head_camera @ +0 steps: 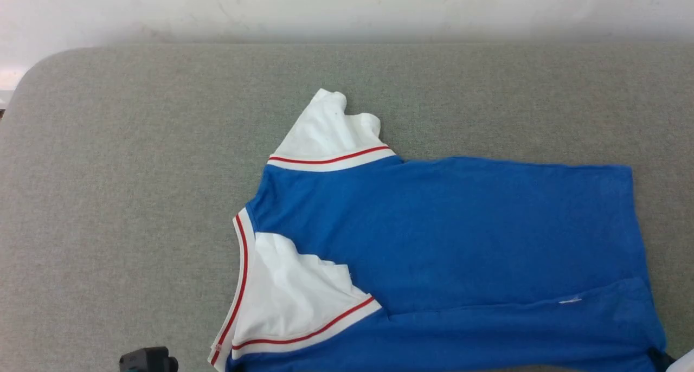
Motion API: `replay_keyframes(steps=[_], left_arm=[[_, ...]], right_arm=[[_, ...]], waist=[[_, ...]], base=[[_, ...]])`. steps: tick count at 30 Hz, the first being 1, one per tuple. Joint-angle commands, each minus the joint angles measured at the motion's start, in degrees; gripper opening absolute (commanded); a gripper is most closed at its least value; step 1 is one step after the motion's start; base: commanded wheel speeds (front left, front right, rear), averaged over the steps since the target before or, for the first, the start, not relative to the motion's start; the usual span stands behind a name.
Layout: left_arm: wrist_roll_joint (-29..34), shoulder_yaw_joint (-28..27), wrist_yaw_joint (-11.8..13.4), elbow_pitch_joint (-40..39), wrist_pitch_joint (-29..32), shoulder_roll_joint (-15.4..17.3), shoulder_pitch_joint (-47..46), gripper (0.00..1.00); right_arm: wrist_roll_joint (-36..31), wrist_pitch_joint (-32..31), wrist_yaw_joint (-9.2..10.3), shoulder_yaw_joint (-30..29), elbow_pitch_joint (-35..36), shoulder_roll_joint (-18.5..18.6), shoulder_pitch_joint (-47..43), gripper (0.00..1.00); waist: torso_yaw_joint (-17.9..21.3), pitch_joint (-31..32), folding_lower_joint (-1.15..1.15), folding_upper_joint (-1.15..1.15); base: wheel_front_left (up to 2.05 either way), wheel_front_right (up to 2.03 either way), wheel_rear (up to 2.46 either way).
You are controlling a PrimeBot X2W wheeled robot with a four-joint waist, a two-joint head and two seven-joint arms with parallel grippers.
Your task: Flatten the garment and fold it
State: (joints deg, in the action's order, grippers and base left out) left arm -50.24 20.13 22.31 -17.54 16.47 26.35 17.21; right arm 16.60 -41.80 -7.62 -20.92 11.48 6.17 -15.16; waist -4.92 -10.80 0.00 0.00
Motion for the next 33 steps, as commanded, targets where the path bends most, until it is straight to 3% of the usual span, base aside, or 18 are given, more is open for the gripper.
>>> replay_keyframes(steps=[1,3,4,5,6,13,21,26,28,33], left_arm=[[-0.21,-0.18,-0.47,1.71,-1.20,-0.88,-0.74,0.04],[-0.16,0.04,-1.46,3.90,-2.22,-1.68,-1.90,0.35],[-0.19,-0.03,-1.85,4.87,-2.82,-2.12,-2.50,0.67],[-0.17,-0.07,-2.22,5.75,-3.30,-2.43,-3.04,1.00],[-0.26,-0.05,-2.55,6.48,-3.54,-2.68,-3.51,1.00],[-0.40,-3.61,-3.26,5.81,-7.19,-2.37,-5.24,1.00],[10.40,-9.14,-2.08,-1.59,-14.18,4.25,-18.92,1.00],[16.48,-6.97,-4.38,-1.82,-13.58,7.32,-32.35,1.00],[18.83,-4.42,-6.56,0.03,-10.69,8.70,-39.87,1.00],[20.89,1.42,-12.50,8.55,-3.90,6.98,-58.89,1.00]], right_arm=[[-0.58,0.47,0.13,0.02,-0.73,0.10,-0.18,0.00],[-0.68,1.35,0.13,0.44,-1.59,-0.05,0.27,0.00],[-0.68,2.13,0.13,0.51,-1.90,-0.17,0.70,0.00],[-0.76,3.02,0.13,0.71,-2.11,-0.21,1.17,0.24],[-0.70,3.44,0.13,1.36,-2.39,-0.05,1.42,1.00],[0.68,6.80,0.13,2.92,0.35,1.12,4.55,1.00],[-2.80,15.33,0.13,2.97,6.81,0.09,12.01,1.00],[-4.63,18.36,0.13,4.97,8.15,-0.71,15.26,1.00],[-5.31,19.21,0.13,6.07,8.44,-0.98,16.54,1.00],[-6.06,21.35,0.13,8.19,8.20,-1.27,20.11,1.00]], waist=[[-0.11,0.12,0.00,0.00],[-0.18,0.28,0.00,0.00],[-0.17,0.38,0.00,0.00],[-0.13,0.47,0.00,0.00],[-0.08,0.58,0.00,0.00],[1.25,-0.27,0.00,0.00],[2.76,-6.15,0.00,0.00],[3.57,-10.49,0.00,0.00],[3.84,-12.63,0.00,0.00],[5.30,-17.43,0.00,0.00]], base=[[0.00,0.00,0.00],[0.00,0.00,0.00],[0.00,0.00,0.00],[0.00,0.00,0.00],[0.00,0.00,0.00],[0.00,0.00,0.00],[0.00,0.00,0.00],[0.00,0.00,0.00],[0.00,0.00,0.00],[0.00,0.00,0.00]])
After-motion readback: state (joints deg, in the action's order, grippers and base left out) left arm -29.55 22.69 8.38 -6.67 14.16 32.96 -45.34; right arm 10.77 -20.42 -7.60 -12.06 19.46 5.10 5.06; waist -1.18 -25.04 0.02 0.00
